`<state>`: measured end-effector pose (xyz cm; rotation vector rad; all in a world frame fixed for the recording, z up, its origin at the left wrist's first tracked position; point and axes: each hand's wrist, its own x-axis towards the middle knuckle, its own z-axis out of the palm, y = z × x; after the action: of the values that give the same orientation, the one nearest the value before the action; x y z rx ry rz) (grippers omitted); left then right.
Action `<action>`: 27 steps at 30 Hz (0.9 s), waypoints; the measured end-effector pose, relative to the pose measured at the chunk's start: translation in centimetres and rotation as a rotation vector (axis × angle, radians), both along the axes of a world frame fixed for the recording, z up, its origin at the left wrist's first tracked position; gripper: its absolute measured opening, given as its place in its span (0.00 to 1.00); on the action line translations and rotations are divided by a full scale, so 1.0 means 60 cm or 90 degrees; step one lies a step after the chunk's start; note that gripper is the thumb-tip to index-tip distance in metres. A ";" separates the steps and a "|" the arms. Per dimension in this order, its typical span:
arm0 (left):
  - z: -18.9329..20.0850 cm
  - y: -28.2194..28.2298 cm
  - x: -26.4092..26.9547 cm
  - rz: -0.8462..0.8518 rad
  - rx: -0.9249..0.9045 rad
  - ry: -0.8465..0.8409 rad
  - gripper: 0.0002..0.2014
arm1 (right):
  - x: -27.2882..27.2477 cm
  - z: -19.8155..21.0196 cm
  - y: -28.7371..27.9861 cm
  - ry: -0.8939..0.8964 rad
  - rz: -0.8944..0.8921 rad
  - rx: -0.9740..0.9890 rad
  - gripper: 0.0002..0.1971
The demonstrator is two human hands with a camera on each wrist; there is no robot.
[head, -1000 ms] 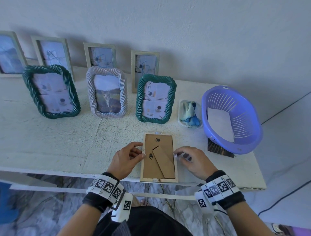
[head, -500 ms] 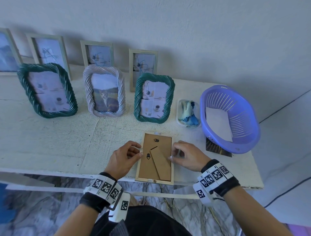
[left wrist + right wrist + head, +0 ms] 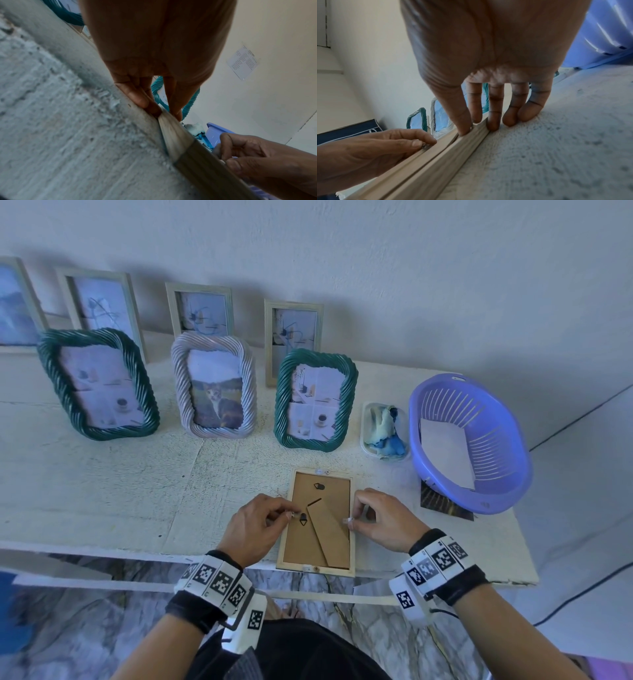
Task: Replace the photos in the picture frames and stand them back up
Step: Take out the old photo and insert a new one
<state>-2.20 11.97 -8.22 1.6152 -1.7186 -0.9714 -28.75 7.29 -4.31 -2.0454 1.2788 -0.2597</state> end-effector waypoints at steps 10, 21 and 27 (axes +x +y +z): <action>0.004 0.002 0.001 -0.002 0.001 0.008 0.13 | 0.017 0.020 -0.010 0.158 0.056 -0.031 0.11; 0.002 0.003 0.000 0.014 -0.006 0.014 0.10 | 0.086 0.031 -0.052 0.250 0.037 -0.132 0.27; 0.005 0.004 -0.001 0.016 -0.014 0.010 0.11 | 0.095 0.022 -0.059 0.321 0.082 -0.126 0.31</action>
<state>-2.27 12.22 -7.91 1.6075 -1.6877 -0.9485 -23.06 3.77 -3.00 -2.4506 1.4472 0.2142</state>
